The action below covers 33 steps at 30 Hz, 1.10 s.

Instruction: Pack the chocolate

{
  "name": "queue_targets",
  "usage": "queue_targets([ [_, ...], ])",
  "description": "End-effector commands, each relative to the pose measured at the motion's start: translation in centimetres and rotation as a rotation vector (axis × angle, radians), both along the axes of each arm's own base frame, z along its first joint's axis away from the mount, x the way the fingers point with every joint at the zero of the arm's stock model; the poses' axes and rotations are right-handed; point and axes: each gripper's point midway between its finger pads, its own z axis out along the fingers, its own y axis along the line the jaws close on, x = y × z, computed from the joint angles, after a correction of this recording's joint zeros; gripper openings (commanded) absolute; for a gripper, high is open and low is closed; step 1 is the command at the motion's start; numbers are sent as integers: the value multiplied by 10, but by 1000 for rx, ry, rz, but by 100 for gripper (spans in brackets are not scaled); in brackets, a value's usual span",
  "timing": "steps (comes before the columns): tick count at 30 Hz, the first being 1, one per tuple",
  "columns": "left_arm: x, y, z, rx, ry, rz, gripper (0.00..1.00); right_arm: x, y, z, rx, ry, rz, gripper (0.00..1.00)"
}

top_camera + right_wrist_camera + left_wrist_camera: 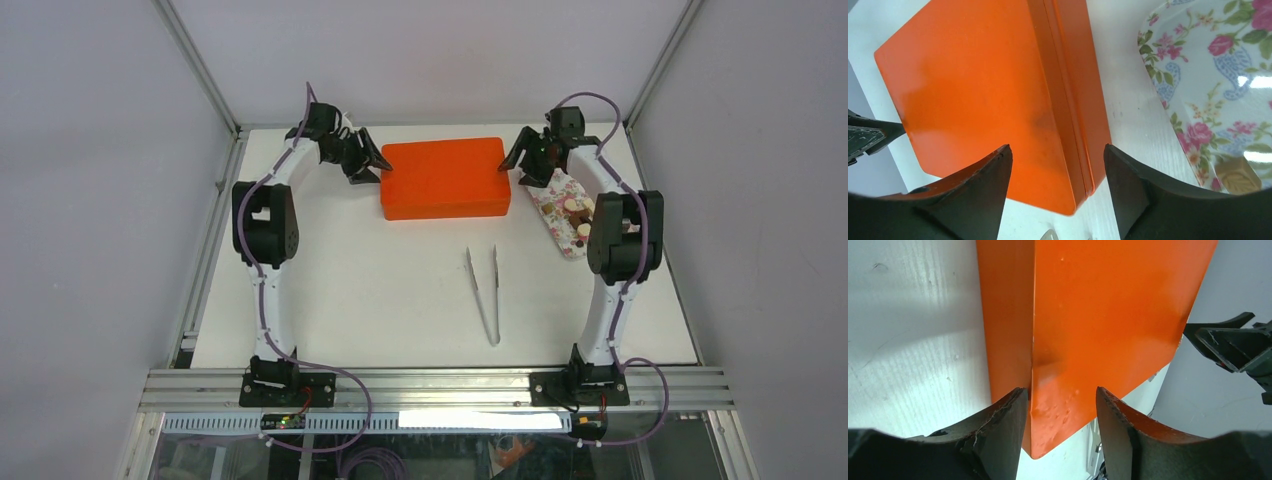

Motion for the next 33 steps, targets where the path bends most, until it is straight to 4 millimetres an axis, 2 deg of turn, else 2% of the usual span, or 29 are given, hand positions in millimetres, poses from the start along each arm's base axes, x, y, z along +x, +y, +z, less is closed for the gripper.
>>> queue_targets([
  [1, 8, -17, 12, -54, -27, -32, 53, 19, 11, 15, 55, -34, 38, 73],
  [7, 13, -23, 9, -58, -26, -34, 54, 23, 14, -1, 72, 2, 48, 74],
  [13, 17, -26, 4, -65, -17, -32, 59, 24, 10, -15, 57, 31, 35, 72],
  [15, 16, -26, 3, -65, -12, -31, 61, 23, 9, -19, 61, 41, 31, 68],
  [18, 15, -25, 1, -63, -7, -31, 66, 23, 8, -24, 80, 52, 26, 52],
  [21, 14, -25, -1, -59, -5, -32, 70, 23, 7, -26, 107, 54, 8, 43],
  [33, 6, -23, -18, -45, 32, -33, 70, 13, -4, -42, 149, 101, -31, 24],
])
